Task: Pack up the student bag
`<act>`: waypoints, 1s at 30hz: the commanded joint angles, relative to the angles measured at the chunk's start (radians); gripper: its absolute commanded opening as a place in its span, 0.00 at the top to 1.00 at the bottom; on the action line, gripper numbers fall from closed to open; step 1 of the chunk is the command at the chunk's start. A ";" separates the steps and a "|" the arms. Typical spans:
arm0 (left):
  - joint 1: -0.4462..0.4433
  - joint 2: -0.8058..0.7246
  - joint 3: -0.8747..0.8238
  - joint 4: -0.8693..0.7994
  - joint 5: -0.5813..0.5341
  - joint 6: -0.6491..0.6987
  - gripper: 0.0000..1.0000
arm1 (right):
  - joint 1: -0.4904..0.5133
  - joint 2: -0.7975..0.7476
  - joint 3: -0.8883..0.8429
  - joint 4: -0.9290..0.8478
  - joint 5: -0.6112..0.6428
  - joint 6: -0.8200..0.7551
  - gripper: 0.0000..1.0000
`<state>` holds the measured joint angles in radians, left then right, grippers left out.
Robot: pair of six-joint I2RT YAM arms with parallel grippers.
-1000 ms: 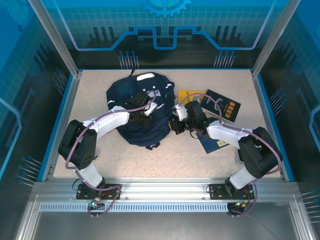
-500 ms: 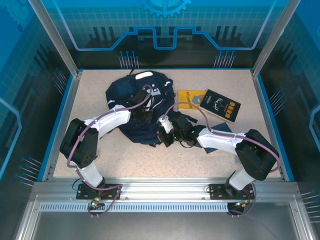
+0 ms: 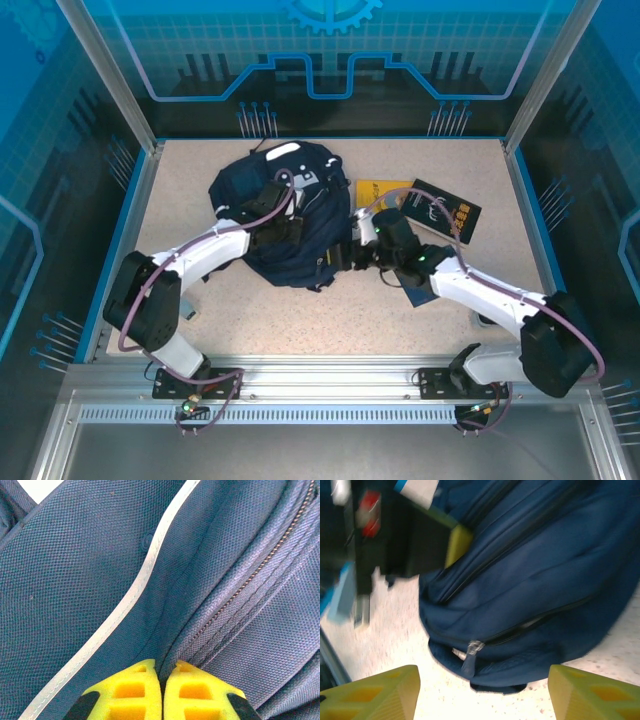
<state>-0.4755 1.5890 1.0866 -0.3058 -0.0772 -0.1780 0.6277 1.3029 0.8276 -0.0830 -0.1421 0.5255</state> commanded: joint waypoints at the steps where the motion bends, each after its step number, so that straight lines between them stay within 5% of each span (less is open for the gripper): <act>1: 0.005 -0.073 -0.020 0.082 0.040 -0.002 1.00 | -0.040 0.029 0.092 -0.157 -0.039 0.164 0.30; 15: 0.006 -0.148 -0.063 0.100 0.089 0.018 1.00 | -0.079 0.326 0.345 -0.192 -0.158 0.337 0.40; 30: 0.007 -0.150 -0.072 0.097 0.143 0.011 1.00 | -0.072 0.411 0.356 -0.006 -0.292 0.403 0.31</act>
<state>-0.4702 1.4929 1.0161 -0.2787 -0.0013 -0.1558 0.5552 1.6878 1.1515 -0.1402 -0.3958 0.8951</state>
